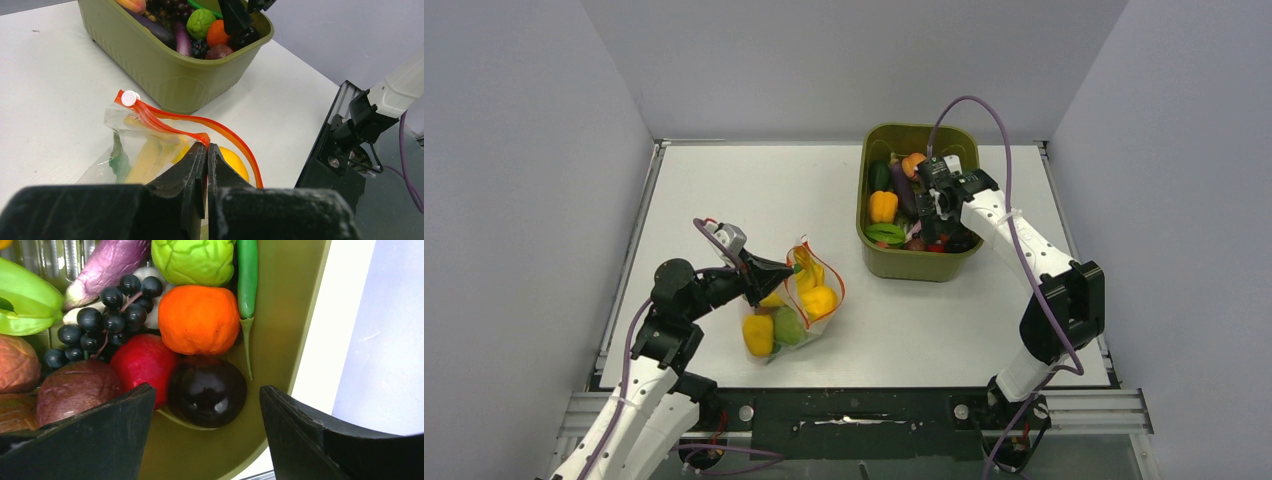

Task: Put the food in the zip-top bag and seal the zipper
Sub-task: Pick up the fake fruit from the bin.

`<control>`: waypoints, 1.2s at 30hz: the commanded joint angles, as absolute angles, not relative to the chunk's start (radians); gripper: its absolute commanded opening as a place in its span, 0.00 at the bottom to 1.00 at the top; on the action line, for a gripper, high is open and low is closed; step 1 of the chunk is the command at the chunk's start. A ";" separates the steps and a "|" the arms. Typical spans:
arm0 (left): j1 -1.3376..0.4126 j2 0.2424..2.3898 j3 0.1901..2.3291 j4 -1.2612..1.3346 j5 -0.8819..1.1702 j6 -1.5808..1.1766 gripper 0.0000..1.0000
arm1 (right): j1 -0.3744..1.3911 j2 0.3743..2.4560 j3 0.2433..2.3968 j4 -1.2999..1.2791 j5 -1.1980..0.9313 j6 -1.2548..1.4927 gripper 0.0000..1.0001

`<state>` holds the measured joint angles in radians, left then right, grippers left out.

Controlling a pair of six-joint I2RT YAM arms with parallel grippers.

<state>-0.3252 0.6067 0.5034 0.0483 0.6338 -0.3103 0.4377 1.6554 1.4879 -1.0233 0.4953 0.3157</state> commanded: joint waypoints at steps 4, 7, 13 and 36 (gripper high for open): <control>-0.323 0.583 0.520 0.144 0.644 -0.314 0.00 | 0.408 1.654 1.437 -0.979 0.408 0.342 0.77; -0.323 0.582 0.520 0.144 0.644 -0.314 0.00 | 0.401 1.681 1.445 -0.964 0.387 0.343 0.75; -0.323 0.577 0.518 0.143 0.637 -0.314 0.00 | 0.408 1.708 1.494 -0.970 0.368 0.338 0.55; -0.324 0.571 0.499 0.201 0.641 -0.375 0.00 | 0.513 1.564 1.582 -0.856 0.541 0.321 0.38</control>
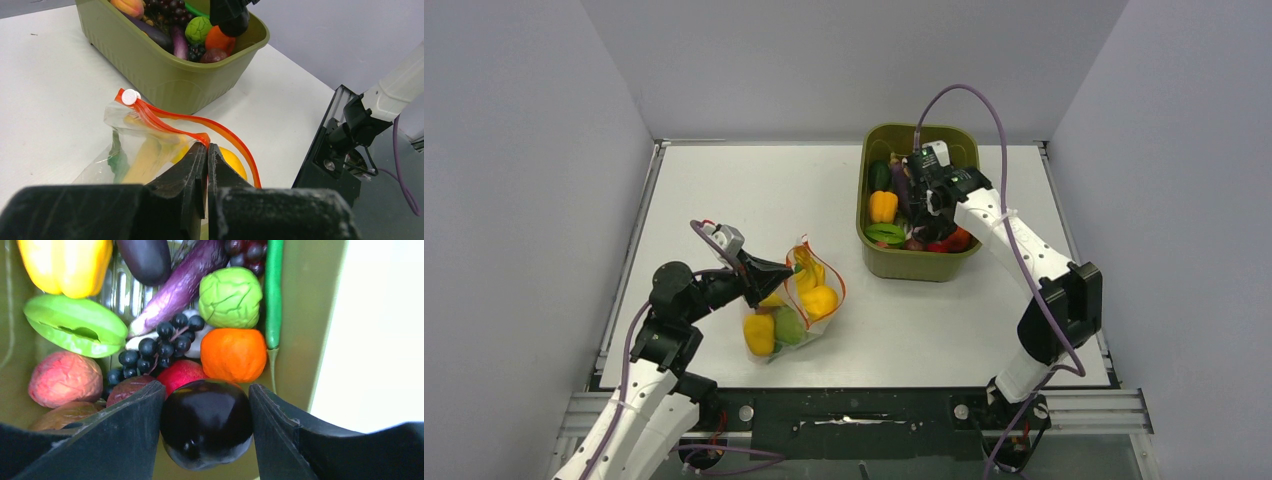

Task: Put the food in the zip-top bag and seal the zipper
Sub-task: Pick up the fake fruit from the bin, then place the fake fruit in the zipper food storage bag.

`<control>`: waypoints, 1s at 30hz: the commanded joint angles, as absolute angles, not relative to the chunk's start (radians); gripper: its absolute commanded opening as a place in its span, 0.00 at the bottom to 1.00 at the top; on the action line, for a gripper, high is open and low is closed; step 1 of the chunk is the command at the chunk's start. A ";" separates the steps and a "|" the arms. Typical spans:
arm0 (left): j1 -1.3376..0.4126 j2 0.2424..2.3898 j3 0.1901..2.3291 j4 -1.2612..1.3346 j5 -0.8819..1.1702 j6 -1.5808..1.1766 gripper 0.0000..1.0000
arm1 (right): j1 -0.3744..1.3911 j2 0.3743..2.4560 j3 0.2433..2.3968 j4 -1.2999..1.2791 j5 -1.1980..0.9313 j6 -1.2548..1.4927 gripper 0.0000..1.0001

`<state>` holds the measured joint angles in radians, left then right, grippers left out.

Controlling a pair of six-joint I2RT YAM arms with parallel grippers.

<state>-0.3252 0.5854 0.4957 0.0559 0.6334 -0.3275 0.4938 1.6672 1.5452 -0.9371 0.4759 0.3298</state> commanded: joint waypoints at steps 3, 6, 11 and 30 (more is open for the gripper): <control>-0.324 0.575 0.486 0.260 0.643 -0.422 0.00 | 0.518 1.519 1.549 -0.807 0.525 0.315 0.38; -0.324 0.593 0.484 0.342 0.647 -0.479 0.00 | 0.518 1.459 1.490 -0.731 0.486 0.308 0.39; -0.324 0.650 0.509 0.426 0.664 -0.550 0.00 | 0.524 1.336 1.391 -0.576 0.336 0.294 0.39; -0.324 0.698 0.470 0.505 0.604 -0.604 0.00 | 0.656 1.031 0.900 0.070 -0.111 0.519 0.40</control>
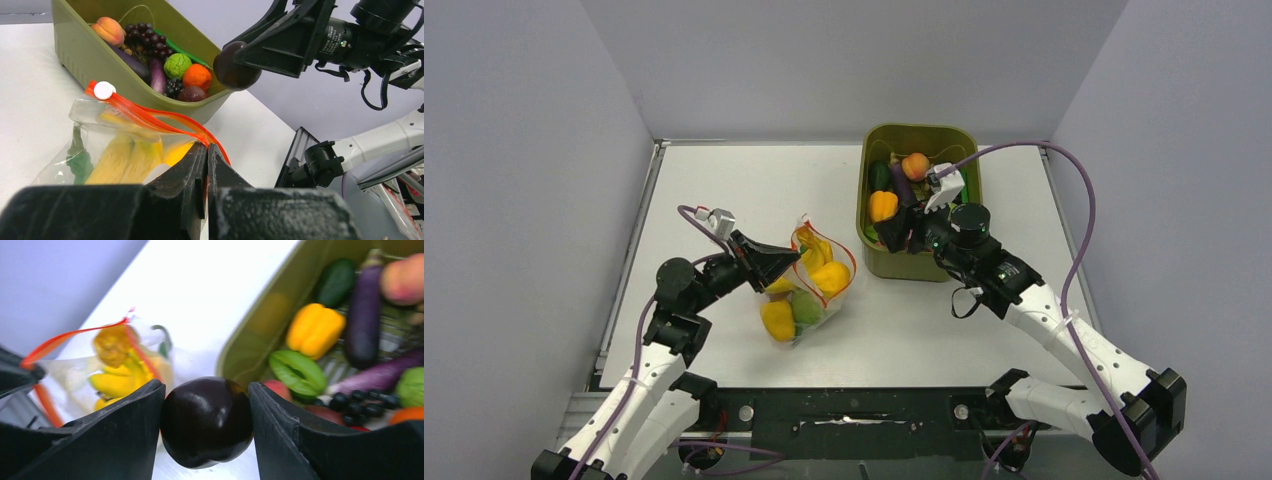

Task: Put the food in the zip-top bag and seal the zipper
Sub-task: Place the fake fruit in the zipper food storage bag.

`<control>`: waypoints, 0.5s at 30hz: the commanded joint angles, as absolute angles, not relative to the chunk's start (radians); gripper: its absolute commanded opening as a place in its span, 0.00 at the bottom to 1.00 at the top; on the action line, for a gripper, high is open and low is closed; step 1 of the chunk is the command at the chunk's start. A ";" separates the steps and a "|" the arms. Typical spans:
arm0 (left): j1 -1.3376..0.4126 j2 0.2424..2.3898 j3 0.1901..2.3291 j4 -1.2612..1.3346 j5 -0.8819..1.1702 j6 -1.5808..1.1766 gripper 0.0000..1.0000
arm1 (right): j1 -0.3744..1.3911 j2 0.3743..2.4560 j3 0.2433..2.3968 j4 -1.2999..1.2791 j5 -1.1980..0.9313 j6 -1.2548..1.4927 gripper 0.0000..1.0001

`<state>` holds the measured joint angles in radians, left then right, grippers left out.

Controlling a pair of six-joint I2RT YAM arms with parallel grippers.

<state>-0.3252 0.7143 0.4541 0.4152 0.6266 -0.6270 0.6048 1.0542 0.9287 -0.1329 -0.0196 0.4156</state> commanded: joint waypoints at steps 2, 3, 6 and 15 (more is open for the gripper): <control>-0.324 0.704 0.470 0.502 0.608 -0.603 0.00 | 0.693 1.044 0.890 0.113 -0.118 0.537 0.40; -0.325 0.706 0.470 0.502 0.611 -0.603 0.00 | 0.713 1.055 0.890 0.128 -0.114 0.542 0.41; -0.324 0.708 0.471 0.506 0.615 -0.604 0.00 | 0.767 1.093 0.890 0.166 -0.094 0.559 0.42; -0.325 0.697 0.472 0.504 0.634 -0.612 0.00 | 0.845 1.235 0.887 0.283 -0.097 0.620 0.44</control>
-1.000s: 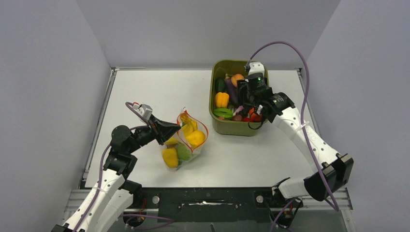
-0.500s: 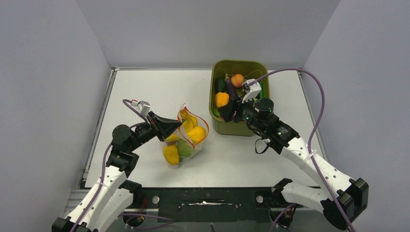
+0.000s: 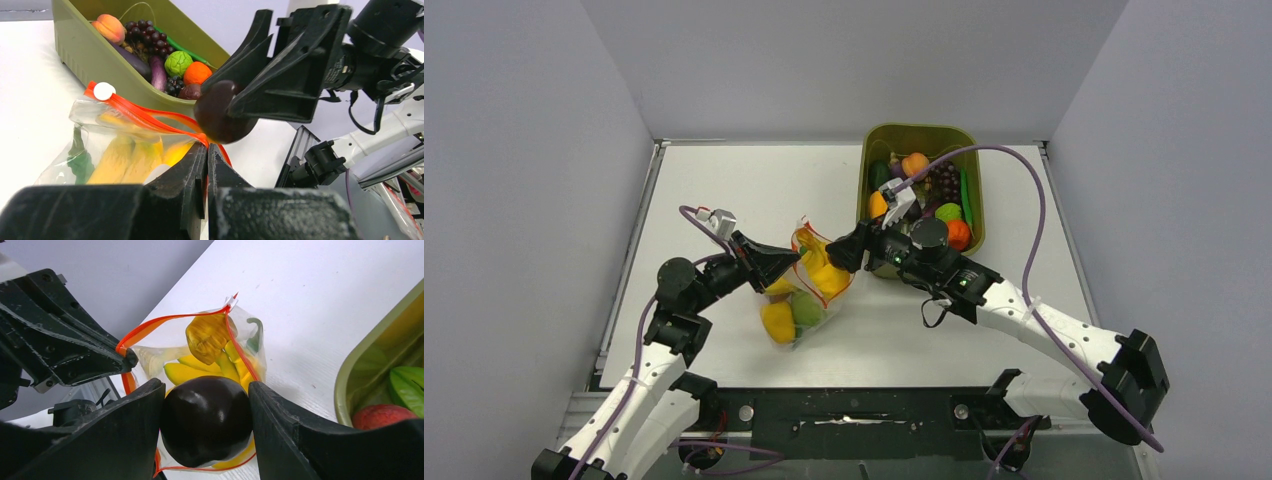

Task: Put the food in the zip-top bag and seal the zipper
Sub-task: Place the fake fruit in the zipper food storage bag.

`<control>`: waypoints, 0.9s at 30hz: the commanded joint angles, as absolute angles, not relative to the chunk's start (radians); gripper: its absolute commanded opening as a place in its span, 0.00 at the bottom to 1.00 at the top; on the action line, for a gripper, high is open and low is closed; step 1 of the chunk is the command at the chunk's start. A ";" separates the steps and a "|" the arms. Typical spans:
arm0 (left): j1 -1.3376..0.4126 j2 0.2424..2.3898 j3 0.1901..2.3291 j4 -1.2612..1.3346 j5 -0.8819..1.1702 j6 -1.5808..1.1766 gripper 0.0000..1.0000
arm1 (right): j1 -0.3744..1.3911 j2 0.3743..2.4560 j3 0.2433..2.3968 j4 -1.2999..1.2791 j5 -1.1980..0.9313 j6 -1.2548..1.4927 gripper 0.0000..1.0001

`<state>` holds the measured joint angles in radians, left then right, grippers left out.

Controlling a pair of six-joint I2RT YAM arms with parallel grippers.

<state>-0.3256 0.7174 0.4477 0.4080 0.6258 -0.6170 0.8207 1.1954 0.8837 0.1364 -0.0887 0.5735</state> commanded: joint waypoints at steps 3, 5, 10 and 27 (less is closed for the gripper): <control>-0.325 0.696 0.478 0.494 0.639 -0.615 0.00 | 0.858 1.274 0.885 0.315 -0.108 0.639 0.44; -0.325 0.693 0.479 0.488 0.640 -0.614 0.00 | 0.862 1.300 0.879 0.338 -0.133 0.664 0.45; -0.324 0.686 0.466 0.495 0.631 -0.616 0.00 | 0.872 1.347 0.871 0.365 -0.161 0.710 0.48; -0.324 0.660 0.460 0.488 0.635 -0.609 0.00 | 0.881 1.332 0.985 0.097 -0.102 0.626 0.72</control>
